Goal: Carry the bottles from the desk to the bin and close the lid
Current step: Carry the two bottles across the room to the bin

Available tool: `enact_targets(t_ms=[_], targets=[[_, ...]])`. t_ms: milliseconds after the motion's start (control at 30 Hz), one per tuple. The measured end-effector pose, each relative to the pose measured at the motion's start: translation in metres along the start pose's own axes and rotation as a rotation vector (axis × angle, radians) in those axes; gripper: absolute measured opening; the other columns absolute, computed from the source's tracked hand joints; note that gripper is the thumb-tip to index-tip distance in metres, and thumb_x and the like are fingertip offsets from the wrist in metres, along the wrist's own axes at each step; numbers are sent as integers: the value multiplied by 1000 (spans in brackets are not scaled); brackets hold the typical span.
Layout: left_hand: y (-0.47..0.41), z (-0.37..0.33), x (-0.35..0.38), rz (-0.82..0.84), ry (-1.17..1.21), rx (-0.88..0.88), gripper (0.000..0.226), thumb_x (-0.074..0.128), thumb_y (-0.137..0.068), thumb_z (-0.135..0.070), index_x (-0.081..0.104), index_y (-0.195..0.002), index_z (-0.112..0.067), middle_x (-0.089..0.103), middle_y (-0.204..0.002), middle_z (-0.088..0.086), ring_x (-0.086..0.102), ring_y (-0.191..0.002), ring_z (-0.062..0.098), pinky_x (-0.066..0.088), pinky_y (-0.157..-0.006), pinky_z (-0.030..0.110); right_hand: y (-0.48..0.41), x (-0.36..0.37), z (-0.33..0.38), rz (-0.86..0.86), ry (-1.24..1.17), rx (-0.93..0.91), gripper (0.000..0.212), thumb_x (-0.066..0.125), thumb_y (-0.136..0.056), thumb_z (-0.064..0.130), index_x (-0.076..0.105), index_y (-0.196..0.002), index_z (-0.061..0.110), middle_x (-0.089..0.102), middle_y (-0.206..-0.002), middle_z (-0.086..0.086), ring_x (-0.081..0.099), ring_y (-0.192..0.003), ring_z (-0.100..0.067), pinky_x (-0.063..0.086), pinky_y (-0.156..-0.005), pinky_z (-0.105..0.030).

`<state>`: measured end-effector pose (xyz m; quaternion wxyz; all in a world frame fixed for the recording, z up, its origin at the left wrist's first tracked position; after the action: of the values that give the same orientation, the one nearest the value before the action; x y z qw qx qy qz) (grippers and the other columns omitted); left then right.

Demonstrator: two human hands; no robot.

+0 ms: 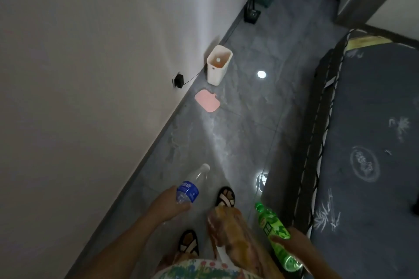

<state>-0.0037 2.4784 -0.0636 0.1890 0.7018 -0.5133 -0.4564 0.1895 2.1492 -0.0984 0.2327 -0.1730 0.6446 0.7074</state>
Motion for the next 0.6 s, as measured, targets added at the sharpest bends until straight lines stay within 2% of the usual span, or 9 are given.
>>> enact_targets(t_ms=[67, 167, 333, 400, 533, 600], targets=[[-30, -29, -11, 20, -34, 1, 43, 71, -74, -35, 59, -107, -10, 67, -101, 7, 65, -88, 20, 50, -76, 32, -19, -14, 2, 25, -41, 29, 61, 80, -65, 47, 65, -109, 8, 69, -110, -16, 65, -103, -27, 50, -88, -31], [-74, -67, -23, 18, -89, 10, 49, 72, -73, -39, 56, -111, -13, 65, -103, 3, 60, -86, 14, 44, -73, 25, -49, -44, 16, 39, -75, 57, 62, 79, -66, 47, 64, -113, 8, 68, -113, -15, 64, -106, -26, 49, -91, -29], [-133, -119, -46, 6, -109, -67, 48, 71, -74, -41, 56, -110, -13, 64, -100, 1, 61, -85, 15, 42, -63, 24, -88, -119, 70, 48, -63, 39, 63, 74, -69, 51, 60, -119, 15, 67, -118, -11, 63, -110, -23, 45, -83, -22], [-154, -134, -53, 3, -107, -91, 48, 70, -77, -39, 55, -113, -11, 64, -104, 4, 62, -90, 18, 42, -69, 25, -101, -149, 98, 47, -41, 5, 64, 72, -70, 53, 57, -121, 16, 66, -121, -10, 62, -111, -23, 42, -79, -20], [-194, -159, -74, 4, -106, -164, 43, 66, -84, -36, 56, -116, -8, 64, -120, 13, 62, -108, 25, 45, -84, 28, -135, -202, 159, 65, -4, -52, 60, 72, -70, 53, 60, -115, 14, 68, -116, -11, 65, -104, -25, 50, -84, -27], [-210, -166, -89, -48, -115, -210, 42, 69, -80, -41, 57, -109, -13, 66, -116, 12, 63, -106, 26, 46, -78, 28, -151, -227, 194, 71, -22, -82, 60, 72, -70, 52, 59, -114, 14, 67, -115, -12, 65, -103, -26, 53, -89, -32]])
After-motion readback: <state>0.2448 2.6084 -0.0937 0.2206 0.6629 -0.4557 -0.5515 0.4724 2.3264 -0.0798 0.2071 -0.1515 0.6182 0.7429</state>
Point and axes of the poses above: each hand's wrist, its own y-axis away from the middle knuckle, its own x-axis out of the palm, z = x × y, the point moved 1 cm from there along -y, towards the middle knuckle
